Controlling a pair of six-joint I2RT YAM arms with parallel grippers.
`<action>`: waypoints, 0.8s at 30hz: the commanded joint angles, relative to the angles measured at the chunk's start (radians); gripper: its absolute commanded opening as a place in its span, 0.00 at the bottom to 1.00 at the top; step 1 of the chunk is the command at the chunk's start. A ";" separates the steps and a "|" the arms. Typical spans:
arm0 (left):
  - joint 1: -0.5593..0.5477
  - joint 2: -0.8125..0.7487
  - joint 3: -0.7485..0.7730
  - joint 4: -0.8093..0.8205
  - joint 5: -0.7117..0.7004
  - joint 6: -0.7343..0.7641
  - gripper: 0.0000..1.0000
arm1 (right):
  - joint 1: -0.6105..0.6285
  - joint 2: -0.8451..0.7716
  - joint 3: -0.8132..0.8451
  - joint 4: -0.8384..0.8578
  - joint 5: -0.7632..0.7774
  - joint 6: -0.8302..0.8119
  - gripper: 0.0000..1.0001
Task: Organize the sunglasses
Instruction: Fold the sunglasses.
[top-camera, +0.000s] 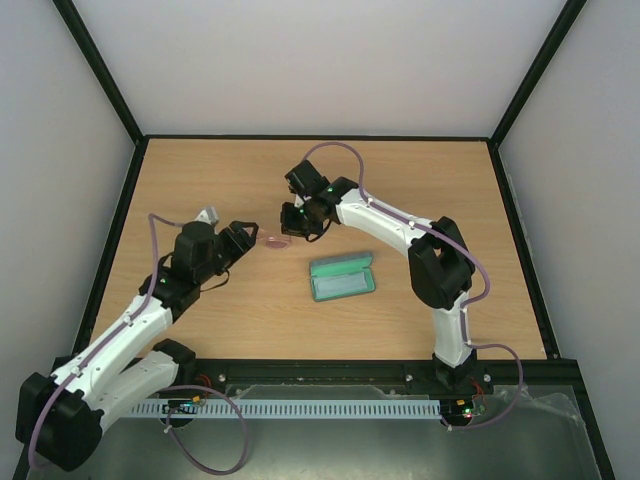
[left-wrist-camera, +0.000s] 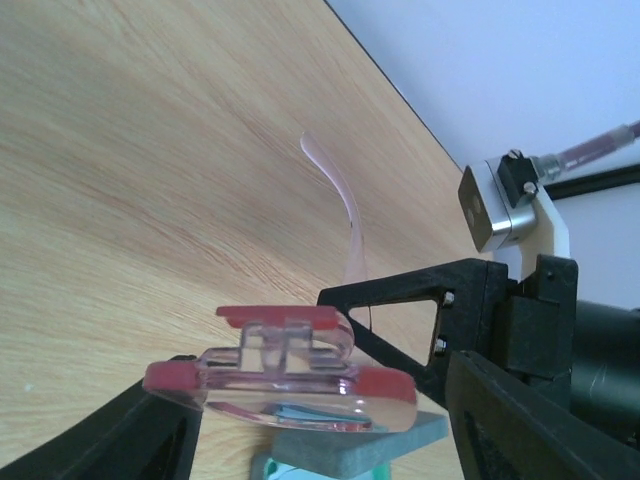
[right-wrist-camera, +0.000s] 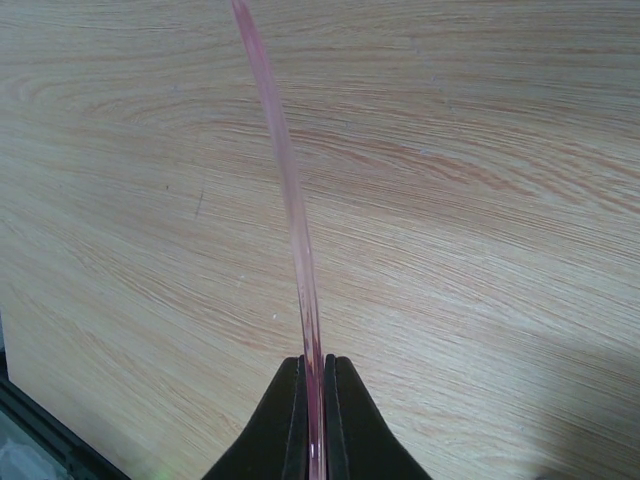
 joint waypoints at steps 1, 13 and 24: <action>-0.011 0.021 -0.009 0.037 -0.023 -0.002 0.66 | -0.005 -0.036 0.002 -0.002 -0.022 0.016 0.01; -0.037 0.060 0.001 0.030 -0.065 -0.001 0.51 | -0.005 -0.040 0.005 -0.005 -0.017 0.017 0.01; -0.039 0.085 0.013 0.016 -0.089 0.006 0.41 | -0.004 -0.051 -0.009 -0.006 -0.005 0.012 0.02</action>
